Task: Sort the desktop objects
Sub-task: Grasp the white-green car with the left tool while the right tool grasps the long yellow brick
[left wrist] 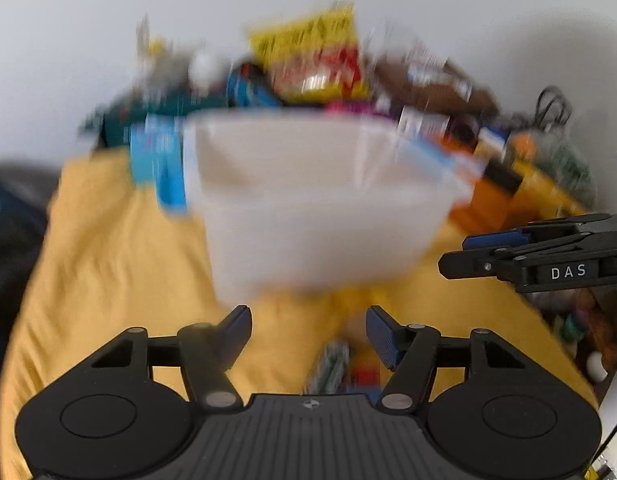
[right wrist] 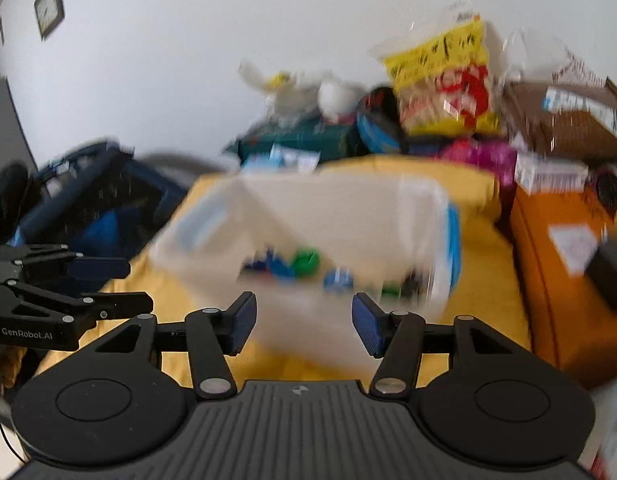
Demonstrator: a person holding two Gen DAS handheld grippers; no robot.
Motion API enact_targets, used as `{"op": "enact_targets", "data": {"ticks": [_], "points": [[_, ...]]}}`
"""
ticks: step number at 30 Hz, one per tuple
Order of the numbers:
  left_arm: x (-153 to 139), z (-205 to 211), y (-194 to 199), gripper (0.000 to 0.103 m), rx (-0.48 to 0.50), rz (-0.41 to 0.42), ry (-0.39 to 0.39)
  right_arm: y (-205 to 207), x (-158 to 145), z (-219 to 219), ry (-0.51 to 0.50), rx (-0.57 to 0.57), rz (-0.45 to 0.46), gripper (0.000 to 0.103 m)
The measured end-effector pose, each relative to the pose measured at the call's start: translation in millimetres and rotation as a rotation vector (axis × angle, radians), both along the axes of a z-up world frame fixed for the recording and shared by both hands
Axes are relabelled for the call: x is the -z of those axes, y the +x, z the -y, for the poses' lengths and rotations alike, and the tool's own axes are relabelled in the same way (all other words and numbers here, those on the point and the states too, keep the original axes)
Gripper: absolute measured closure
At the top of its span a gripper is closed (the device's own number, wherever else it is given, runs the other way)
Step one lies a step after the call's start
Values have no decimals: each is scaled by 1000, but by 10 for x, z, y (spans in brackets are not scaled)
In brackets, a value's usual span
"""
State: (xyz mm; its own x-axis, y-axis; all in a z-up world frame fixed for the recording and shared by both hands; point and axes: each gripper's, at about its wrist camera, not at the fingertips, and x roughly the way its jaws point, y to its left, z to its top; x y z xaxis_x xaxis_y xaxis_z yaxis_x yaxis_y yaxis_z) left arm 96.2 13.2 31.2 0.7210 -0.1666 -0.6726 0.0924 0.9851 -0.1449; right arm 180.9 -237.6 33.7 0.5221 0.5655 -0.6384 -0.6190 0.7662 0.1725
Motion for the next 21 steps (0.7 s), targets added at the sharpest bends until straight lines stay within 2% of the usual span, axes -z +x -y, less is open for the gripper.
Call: {"op": "enact_targets", "data": {"ticks": [3,7,10,17,19,21], "points": [[297,99,66,46,12,-42,37,-44,298,-49,-42,5,-60,49],[450,170,176,48,5,-64,26,69,539,-110,-82,38,-92,55],[499,246,233,48,46,-61,58,120,620,-135,-91,49,-102,58],[654,289,282,50,47,-114,80,201,760,-257,-109,47,-114,58],[679,312,265,52,56,-118,83,223,799,-296,-117,48,-121,58],[706,319,262,60,58,-123,79,217,833,-321,-122,45,-121,59]]}}
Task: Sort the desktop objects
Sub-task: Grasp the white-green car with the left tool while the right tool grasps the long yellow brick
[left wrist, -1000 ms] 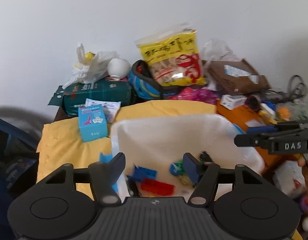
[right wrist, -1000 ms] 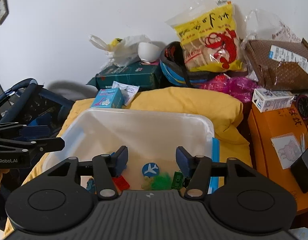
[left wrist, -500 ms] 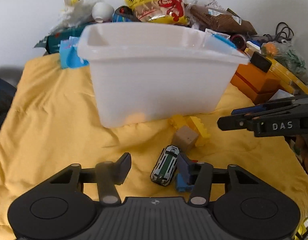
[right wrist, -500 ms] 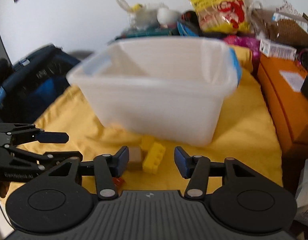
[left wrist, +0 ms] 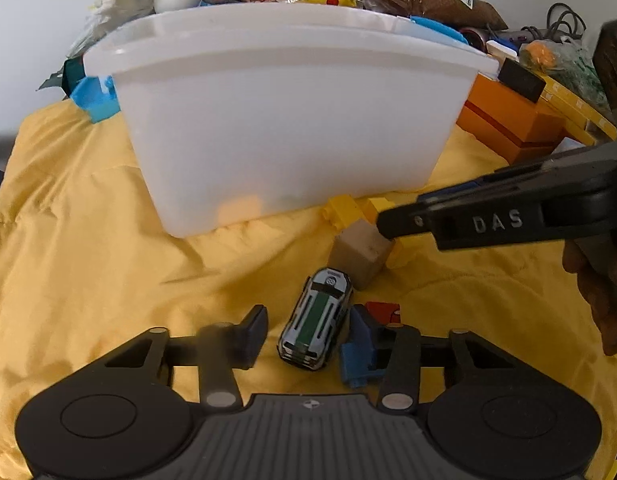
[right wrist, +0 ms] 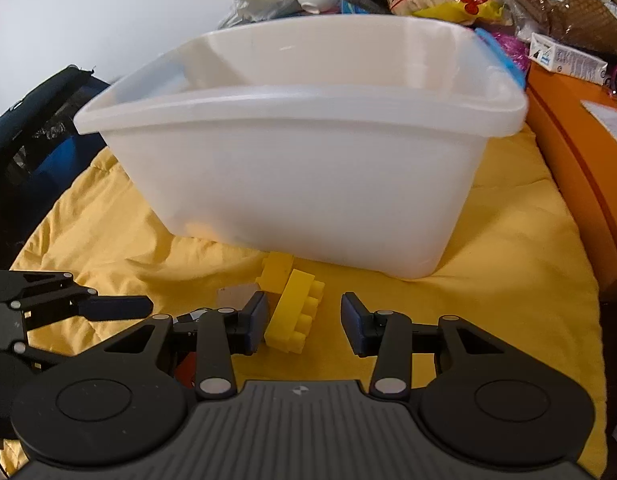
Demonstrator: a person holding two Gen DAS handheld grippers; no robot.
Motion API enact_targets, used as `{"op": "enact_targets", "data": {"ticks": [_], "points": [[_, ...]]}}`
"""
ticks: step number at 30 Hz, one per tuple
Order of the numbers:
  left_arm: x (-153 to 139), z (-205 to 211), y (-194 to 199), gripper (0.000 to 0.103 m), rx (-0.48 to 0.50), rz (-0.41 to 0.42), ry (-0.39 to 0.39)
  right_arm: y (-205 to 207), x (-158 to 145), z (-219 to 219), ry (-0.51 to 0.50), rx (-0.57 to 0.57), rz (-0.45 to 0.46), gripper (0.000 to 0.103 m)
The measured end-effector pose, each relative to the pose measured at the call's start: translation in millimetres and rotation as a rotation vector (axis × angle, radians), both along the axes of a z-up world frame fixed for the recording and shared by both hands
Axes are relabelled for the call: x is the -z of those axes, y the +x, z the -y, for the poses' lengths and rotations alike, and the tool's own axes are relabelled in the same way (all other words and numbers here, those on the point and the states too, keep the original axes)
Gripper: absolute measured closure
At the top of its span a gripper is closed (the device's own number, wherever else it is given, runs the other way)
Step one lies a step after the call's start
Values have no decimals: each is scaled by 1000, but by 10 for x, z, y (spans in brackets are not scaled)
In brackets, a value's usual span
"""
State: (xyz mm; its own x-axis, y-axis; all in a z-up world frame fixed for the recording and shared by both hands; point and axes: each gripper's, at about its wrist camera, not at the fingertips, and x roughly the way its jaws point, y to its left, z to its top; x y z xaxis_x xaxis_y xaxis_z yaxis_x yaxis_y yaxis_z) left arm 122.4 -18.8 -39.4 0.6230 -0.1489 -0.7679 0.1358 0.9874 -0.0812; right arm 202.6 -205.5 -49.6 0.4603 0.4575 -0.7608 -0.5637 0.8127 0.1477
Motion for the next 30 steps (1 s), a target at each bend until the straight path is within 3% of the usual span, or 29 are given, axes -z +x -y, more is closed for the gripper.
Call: {"op": "enact_targets", "data": {"ticks": [12,17,20,23,30], "points": [[49,-22,-59,68,-32,16,1,-34,7,84,34,63,18,59],[23,-51,-78,70,-53,19,-11,-36,85,-34,22,33,5,59],[-8,-91,-93,70,-67,28,-13,6,120,-152,-1,12,-9,61],[-60,-171,-132,70,-89,44,-28,34,191,-127,1,24,-45,71],[-360,-323,-264,70,-135,110,-74,-122,-19,111,48,0,41,75]]}}
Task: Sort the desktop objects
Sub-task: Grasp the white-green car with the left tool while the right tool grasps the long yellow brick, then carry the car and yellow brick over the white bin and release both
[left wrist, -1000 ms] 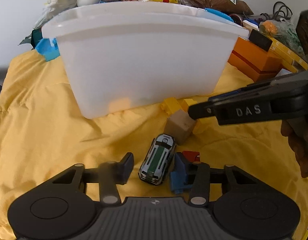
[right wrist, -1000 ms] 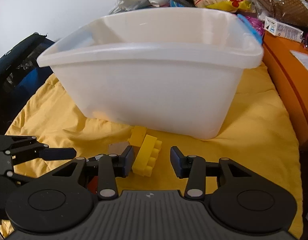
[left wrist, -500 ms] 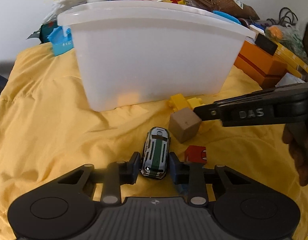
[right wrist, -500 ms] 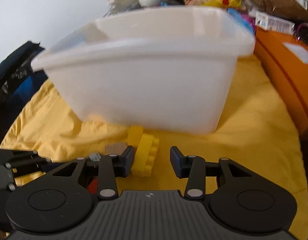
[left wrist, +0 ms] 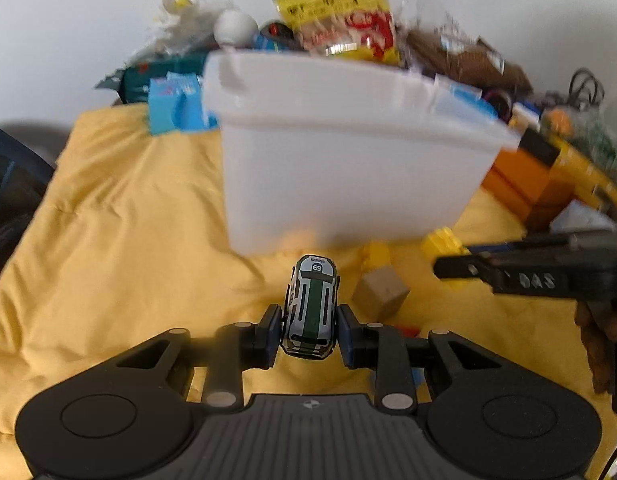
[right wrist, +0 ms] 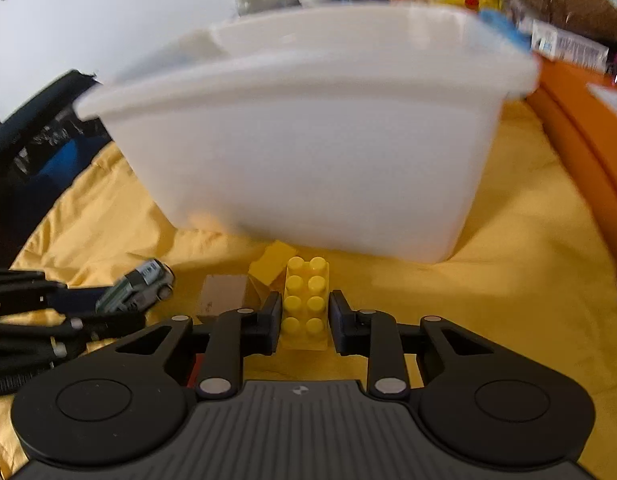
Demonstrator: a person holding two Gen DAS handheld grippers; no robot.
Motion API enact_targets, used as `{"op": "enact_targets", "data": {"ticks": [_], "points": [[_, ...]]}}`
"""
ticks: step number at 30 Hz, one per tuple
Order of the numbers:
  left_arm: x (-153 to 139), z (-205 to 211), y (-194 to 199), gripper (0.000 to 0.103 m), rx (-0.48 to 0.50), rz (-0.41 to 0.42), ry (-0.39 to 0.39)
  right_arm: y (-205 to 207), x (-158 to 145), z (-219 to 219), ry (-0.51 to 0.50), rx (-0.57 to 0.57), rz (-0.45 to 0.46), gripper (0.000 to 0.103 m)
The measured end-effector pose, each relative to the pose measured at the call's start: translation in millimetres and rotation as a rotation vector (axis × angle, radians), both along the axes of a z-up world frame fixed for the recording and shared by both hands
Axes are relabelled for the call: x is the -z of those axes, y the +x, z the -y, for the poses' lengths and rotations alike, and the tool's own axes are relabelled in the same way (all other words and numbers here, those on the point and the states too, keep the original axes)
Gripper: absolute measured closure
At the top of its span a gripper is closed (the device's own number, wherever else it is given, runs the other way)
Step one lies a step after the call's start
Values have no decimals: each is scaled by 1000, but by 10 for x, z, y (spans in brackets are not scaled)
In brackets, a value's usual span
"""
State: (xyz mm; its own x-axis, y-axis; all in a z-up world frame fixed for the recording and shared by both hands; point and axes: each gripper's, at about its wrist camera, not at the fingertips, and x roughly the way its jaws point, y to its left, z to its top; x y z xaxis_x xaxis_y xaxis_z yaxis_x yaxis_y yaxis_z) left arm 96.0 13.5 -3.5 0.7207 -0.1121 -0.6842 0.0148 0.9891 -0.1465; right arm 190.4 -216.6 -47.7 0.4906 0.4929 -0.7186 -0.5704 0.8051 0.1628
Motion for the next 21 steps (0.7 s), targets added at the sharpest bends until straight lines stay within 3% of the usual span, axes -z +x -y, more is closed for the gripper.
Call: {"op": "enact_targets", "data": {"ticks": [6,12,21], "points": [[-458,-10,-34,70,15,91,-12,-145,-447,242,86,7,53,75],[-842,-93,263,70,10,140,-20,-7,-869,210,143,19,133,75],[-1014,-253,889,70,2,94,-12,566,-1144,121,146,63,121,75]]}}
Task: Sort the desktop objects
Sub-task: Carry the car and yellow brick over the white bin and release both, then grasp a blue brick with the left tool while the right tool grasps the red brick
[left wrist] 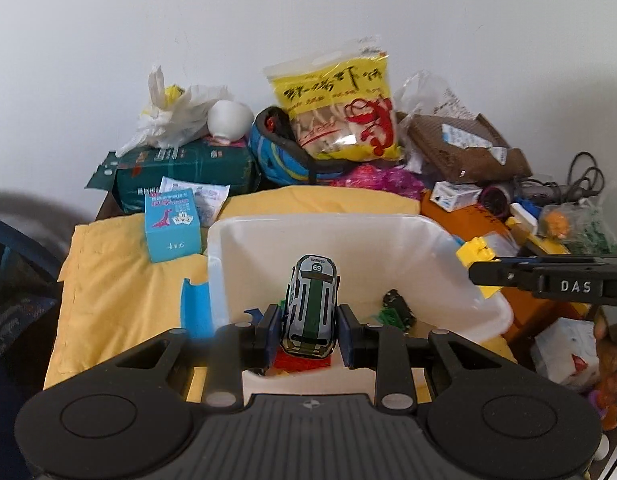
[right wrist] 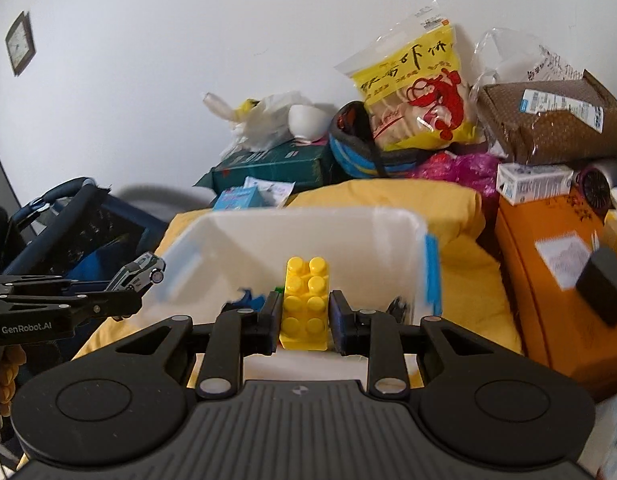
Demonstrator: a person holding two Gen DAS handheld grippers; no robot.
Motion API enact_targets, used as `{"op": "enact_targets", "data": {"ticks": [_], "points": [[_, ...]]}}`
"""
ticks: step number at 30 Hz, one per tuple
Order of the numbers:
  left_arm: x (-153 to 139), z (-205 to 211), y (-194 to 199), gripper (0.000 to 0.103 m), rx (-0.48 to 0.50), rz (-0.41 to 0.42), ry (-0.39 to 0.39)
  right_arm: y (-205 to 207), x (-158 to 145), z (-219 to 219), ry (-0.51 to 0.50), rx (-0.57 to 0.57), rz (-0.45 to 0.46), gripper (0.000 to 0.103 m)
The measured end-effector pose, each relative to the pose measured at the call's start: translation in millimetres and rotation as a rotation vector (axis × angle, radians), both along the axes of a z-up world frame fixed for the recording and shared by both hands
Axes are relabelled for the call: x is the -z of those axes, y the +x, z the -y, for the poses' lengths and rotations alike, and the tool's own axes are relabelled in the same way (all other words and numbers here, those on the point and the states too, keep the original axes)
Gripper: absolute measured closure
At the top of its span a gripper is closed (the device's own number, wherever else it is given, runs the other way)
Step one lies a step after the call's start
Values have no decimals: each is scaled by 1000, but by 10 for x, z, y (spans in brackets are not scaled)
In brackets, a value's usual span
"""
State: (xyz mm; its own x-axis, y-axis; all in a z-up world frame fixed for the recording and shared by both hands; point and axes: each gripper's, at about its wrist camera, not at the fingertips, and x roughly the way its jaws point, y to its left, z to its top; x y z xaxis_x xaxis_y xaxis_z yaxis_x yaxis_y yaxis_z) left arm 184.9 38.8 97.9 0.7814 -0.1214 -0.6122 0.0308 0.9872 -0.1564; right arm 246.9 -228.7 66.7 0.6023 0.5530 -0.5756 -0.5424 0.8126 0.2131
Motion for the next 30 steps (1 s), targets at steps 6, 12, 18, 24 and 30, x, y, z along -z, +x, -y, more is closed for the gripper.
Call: {"op": "enact_targets", "data": {"ticks": [6,12,18,24,30], "points": [[11,-79,217,70,-24,-40,-5,311,33,-59,-30,13,-65,75],[-6,-36,359,45,-27,-61,41,485,117,-111,-45,29,-114,71],[15,26,117,38,-13,-15,70,377,138,-149,-76,7,-45,48],[332,260,-578,38,44,-19,49,-99,107,80,-49,-30,46,48],[861,533,-945,38,20,-110,-39,-606,420,280,-84,-37,-1,47]]}}
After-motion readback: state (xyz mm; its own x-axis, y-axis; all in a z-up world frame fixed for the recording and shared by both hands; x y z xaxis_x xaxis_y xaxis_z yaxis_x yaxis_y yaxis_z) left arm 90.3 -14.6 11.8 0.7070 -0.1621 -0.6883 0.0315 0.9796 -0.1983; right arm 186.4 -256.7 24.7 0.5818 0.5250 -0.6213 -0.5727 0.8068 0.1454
